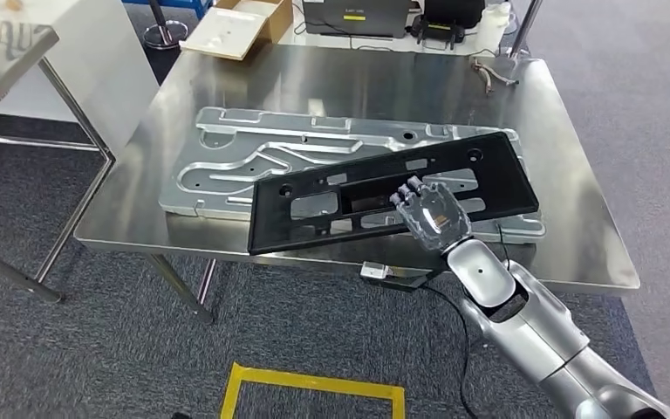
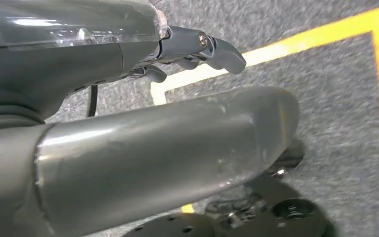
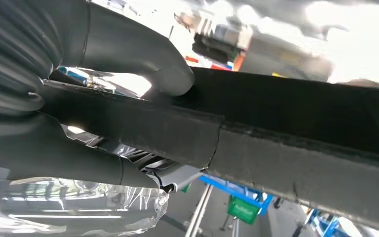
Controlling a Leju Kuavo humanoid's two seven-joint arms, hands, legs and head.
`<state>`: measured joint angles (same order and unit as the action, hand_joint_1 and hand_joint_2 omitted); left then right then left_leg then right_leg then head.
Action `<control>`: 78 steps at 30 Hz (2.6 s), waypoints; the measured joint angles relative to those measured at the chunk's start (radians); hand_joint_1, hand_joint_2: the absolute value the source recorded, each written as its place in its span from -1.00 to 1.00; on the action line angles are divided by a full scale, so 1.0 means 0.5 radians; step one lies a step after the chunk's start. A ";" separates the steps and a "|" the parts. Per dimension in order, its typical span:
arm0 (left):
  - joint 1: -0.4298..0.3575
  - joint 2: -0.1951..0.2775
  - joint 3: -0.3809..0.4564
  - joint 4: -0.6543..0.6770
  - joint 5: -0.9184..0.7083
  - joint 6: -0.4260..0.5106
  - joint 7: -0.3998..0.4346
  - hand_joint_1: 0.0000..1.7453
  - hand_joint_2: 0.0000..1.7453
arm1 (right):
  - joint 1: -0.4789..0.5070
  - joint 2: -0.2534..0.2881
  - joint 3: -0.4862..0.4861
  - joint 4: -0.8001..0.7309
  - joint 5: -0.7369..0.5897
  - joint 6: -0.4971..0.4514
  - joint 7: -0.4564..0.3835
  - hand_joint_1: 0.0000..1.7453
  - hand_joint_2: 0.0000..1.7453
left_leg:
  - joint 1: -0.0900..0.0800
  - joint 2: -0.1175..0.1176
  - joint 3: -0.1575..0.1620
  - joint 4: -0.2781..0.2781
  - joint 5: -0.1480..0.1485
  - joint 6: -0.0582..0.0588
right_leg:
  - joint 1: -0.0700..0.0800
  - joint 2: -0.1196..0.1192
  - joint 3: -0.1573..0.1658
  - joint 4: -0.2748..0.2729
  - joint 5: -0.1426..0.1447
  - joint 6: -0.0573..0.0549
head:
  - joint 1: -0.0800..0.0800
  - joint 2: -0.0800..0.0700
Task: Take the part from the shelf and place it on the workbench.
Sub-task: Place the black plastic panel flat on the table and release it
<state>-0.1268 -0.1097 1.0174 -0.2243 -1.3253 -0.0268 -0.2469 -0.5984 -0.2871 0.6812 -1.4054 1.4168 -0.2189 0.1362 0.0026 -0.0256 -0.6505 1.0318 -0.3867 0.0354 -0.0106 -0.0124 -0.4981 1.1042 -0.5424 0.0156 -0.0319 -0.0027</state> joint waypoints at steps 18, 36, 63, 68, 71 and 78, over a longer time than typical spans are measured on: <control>-0.008 0.010 0.001 0.005 0.014 0.021 -0.001 -1.00 -1.00 | 0.090 0.112 -0.243 0.082 -0.060 -0.086 0.014 1.00 1.00 | 0.007 0.018 0.035 0.393 -0.332 -0.107 | 0.011 -0.003 -0.221 -0.195 0.229 -0.105 | -0.001 0.000; -0.011 0.021 0.001 0.005 0.031 0.045 -0.004 -1.00 -0.50 | 0.252 0.210 -0.478 0.310 -0.106 -0.191 -0.014 0.50 0.50 | 0.011 0.028 -0.007 -0.015 -0.009 0.000 | -0.016 0.019 -0.379 0.350 -0.124 0.025 | 0.000 0.000; -0.005 0.029 -0.002 0.005 0.035 0.057 -0.017 -1.00 -1.00 | 0.311 0.321 -0.697 0.573 -0.079 -0.286 -0.032 -1.00 -1.00 | 0.005 0.040 0.102 -0.028 -0.082 -0.029 | -0.006 0.032 -0.204 -0.121 0.132 -0.004 | 0.000 0.000; 0.001 0.030 -0.002 0.005 0.040 0.052 -0.018 -1.00 -1.00 | 0.346 0.374 -0.730 0.606 -0.079 -0.293 -0.032 -1.00 -1.00 | 0.008 0.045 0.102 -0.039 -0.074 -0.003 | -0.010 0.029 -0.449 0.388 -0.094 0.024 | 0.000 0.000; 0.004 0.030 -0.001 0.005 0.051 0.039 -0.023 -1.00 -1.00 | 0.362 0.391 -0.742 0.621 -0.079 -0.302 -0.038 -1.00 -1.00 | 0.008 0.045 0.103 -0.027 -0.077 -0.008 | -0.009 0.026 -0.345 0.164 0.070 0.013 | 0.000 0.000; 0.011 0.030 0.002 0.006 0.076 -0.006 -0.055 -1.00 -1.00 | 0.381 0.404 -0.763 0.624 -0.068 -0.323 -0.066 -1.00 -1.00 | -0.003 0.042 0.077 0.022 -0.111 -0.073 | 0.000 0.022 -0.210 -0.167 0.205 -0.056 | 0.000 0.000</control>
<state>-0.1214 -0.0949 1.0186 -0.2214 -1.2873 -0.0296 -0.2747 -0.4079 -0.0851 0.2995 -1.0934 1.3828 -0.3804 0.1034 0.0011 -0.0049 -0.6119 1.0430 -0.4422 -0.0013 -0.0107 -0.0013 -0.6030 1.0207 -0.4397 -0.0125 -0.0320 -0.0027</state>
